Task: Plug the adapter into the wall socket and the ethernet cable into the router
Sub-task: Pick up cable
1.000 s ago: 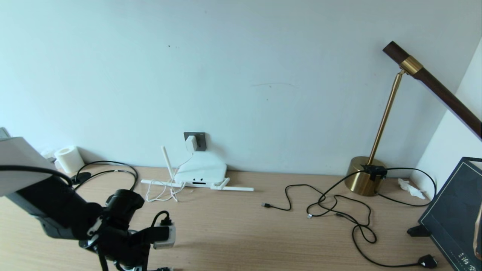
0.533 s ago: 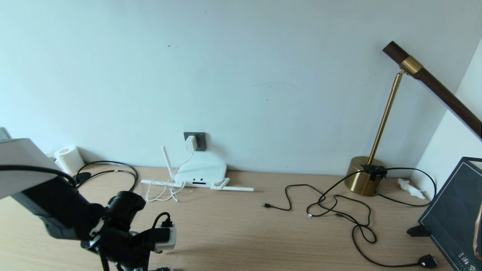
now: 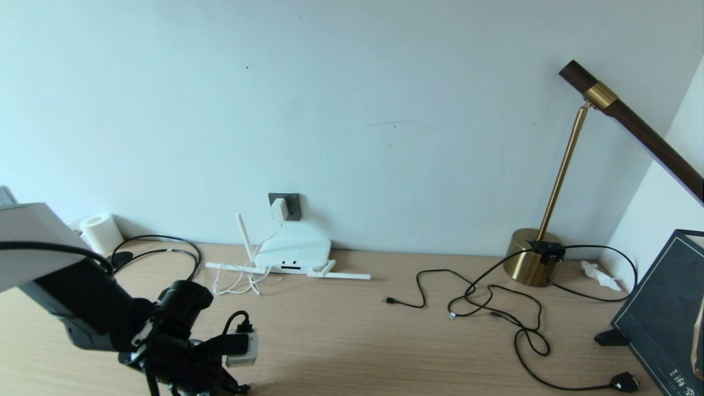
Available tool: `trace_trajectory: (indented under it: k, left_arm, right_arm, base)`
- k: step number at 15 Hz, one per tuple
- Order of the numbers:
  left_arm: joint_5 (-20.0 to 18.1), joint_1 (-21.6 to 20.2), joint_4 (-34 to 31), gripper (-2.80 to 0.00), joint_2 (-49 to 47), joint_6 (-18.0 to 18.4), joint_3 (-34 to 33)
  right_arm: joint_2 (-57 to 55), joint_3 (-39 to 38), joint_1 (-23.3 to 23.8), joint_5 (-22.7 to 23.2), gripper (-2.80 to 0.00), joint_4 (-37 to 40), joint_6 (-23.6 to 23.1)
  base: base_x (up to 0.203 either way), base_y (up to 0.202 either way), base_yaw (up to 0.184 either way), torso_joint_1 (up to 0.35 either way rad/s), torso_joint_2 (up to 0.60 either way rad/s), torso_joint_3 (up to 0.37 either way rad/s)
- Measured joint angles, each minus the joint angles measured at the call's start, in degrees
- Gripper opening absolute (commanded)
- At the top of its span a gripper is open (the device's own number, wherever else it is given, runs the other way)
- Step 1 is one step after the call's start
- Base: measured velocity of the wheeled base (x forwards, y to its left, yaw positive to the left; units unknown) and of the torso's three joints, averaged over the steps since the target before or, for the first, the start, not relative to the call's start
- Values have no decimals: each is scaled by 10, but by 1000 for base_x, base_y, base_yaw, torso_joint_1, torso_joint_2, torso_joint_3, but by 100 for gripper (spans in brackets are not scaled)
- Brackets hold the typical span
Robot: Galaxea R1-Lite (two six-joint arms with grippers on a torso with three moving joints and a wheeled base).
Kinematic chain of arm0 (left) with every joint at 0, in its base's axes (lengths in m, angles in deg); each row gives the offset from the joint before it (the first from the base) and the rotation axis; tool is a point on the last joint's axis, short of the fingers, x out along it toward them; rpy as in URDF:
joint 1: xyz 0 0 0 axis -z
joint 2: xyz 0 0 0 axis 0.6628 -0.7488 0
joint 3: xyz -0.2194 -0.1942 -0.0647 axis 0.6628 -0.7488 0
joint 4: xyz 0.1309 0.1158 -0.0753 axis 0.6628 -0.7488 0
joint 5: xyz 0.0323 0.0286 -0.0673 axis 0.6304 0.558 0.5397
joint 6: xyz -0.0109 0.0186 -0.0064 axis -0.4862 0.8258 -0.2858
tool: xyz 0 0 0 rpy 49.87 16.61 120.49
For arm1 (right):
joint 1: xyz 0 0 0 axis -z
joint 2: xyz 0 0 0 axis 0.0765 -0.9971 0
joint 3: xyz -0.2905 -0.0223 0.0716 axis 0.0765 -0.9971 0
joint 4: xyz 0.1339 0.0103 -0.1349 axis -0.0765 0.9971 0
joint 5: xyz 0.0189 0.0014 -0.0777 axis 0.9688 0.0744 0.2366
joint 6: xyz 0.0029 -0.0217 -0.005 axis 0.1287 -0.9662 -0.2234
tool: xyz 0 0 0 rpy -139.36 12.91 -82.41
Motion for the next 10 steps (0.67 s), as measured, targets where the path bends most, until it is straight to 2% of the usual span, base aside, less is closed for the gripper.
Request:
trace_trajectory:
  k: [2, 4, 7, 10]
  left_arm:
    - [-13, 0, -1, -280, 6, 2, -4]
    - [-58, 1, -7, -280, 37, 8, -14]
    - [-168, 3, -43, -280, 131, 6, -34]
    - [-259, -1, -124, -280, 220, -35, -24]
  right_arm:
    - [0, 0, 0, 0, -280, 0, 0]
    - [0, 0, 0, 0, -280, 0, 0]
    - [0, 0, 0, 0, -280, 0, 0]
    - [0, 0, 0, 0, -280, 0, 0]
  base:
    - [0, 0, 0, 0, 0, 0]
    - [0, 0, 0, 0, 0, 0]
    - [0, 0, 0, 0, 0, 0]
    - [0, 0, 0, 0, 0, 0]
